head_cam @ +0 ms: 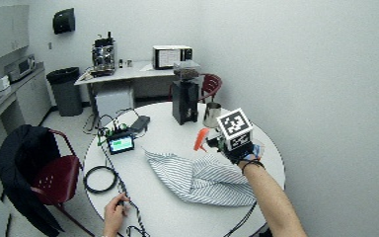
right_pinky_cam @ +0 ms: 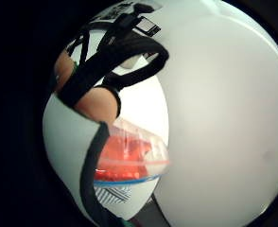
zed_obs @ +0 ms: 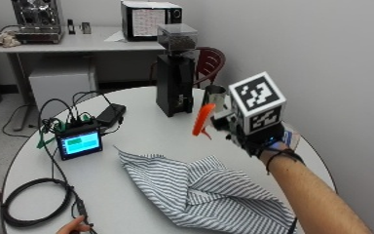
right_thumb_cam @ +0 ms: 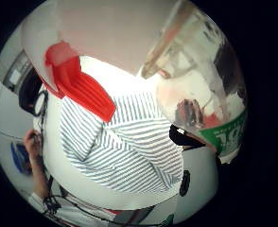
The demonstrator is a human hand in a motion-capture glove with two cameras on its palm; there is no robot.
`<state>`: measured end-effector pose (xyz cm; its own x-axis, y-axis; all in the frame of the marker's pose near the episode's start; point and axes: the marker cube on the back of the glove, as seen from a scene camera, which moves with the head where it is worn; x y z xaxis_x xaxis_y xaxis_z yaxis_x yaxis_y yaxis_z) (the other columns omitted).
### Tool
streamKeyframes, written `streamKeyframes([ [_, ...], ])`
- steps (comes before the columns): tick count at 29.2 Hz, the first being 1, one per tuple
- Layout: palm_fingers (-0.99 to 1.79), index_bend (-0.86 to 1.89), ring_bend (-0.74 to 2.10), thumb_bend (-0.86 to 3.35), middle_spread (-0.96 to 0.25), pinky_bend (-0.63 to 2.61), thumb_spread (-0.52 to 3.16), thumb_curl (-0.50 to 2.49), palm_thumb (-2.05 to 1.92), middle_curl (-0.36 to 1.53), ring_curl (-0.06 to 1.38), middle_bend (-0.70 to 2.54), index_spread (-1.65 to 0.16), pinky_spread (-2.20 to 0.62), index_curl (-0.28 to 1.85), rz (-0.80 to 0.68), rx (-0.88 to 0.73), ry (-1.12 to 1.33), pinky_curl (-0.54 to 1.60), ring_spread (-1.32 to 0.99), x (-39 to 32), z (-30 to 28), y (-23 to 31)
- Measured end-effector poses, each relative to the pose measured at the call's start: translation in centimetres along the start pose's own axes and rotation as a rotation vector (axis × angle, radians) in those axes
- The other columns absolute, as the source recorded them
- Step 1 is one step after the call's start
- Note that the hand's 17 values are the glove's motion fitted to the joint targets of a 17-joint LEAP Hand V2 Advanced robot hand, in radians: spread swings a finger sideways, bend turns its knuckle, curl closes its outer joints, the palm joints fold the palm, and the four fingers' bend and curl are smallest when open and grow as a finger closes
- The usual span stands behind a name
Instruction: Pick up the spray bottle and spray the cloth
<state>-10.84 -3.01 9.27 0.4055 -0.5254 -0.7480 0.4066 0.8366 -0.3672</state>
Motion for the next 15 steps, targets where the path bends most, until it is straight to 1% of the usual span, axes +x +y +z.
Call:
streamKeyframes([
  [4,1.08,0.12,0.50,-0.03,-0.14,0.24,0.74,0.57,1.02,0.50,0.45,0.43,-0.23,0.11,0.32,0.046,0.069,-0.004,0.36,-0.12,2.0,-4.1,-1.9],
  [6,1.08,0.12,0.50,-0.03,-0.14,0.24,0.74,0.57,1.02,0.50,0.45,0.43,-0.22,0.11,0.32,0.039,0.075,0.009,0.36,-0.12,1.7,-4.6,-1.9],
  [10,1.09,0.12,0.50,-0.03,-0.14,0.23,0.74,0.57,1.02,0.51,0.45,0.43,-0.22,0.11,0.32,-0.033,-0.003,0.069,0.36,-0.12,-1.3,-0.4,0.2],
  [12,1.09,0.12,0.50,-0.03,-0.14,0.23,0.74,0.57,1.02,0.51,0.45,0.43,-0.22,0.11,0.32,-0.051,-0.040,0.043,0.36,-0.12,-2.4,1.7,1.2],
  [15,1.09,0.12,0.50,-0.03,-0.14,0.23,0.74,0.57,1.02,0.51,0.46,0.43,-0.22,0.11,0.32,-0.039,-0.057,-0.015,0.36,-0.12,-2.4,2.4,1.7],
])
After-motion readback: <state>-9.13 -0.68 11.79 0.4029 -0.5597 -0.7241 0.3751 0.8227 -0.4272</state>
